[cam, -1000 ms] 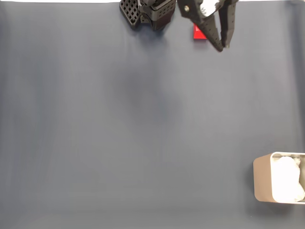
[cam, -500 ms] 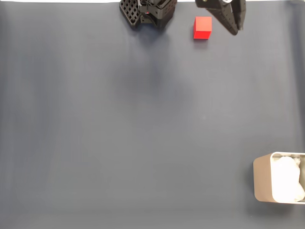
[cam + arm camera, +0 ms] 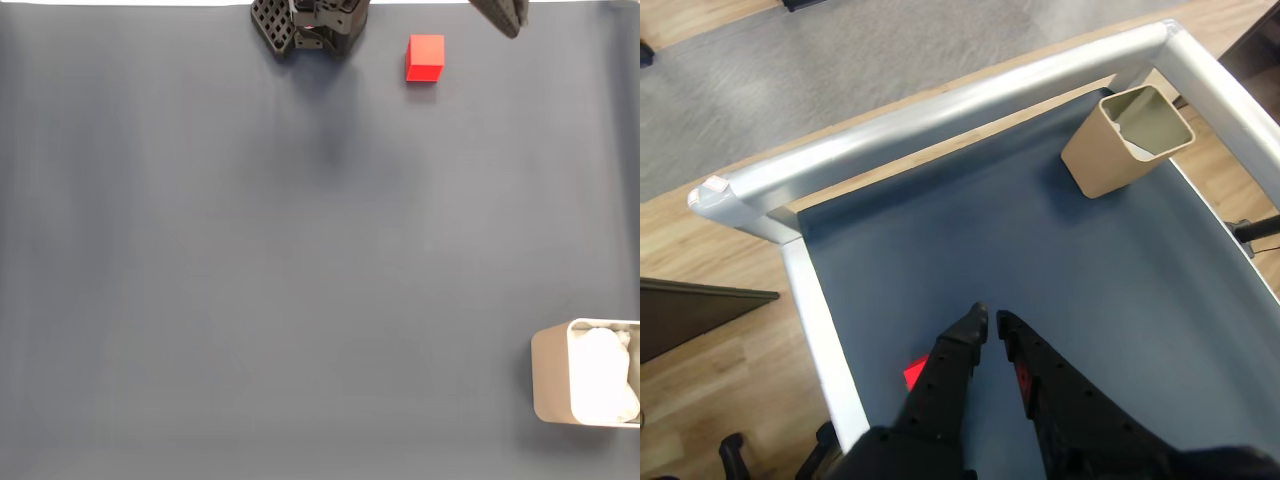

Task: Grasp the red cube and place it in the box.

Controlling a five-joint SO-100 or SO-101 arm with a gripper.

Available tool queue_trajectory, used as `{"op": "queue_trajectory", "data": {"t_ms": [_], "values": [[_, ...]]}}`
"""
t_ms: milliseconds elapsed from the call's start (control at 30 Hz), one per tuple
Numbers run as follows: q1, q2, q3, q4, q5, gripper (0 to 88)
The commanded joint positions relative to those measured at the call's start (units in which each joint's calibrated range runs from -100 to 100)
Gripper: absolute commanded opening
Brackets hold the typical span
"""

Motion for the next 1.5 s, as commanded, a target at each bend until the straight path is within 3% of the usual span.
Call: {"op": "queue_trajectory", "data": {"t_ms": [0,733,1467], "values": [[-2.24,-0.62,-0.43,0.84,-0.05,0.9],[-15.94,-2.61,4.68,5.43,-1.37,2.5],[-18.15,-7.29,18.74,5.59,0.24,6.6]]}}
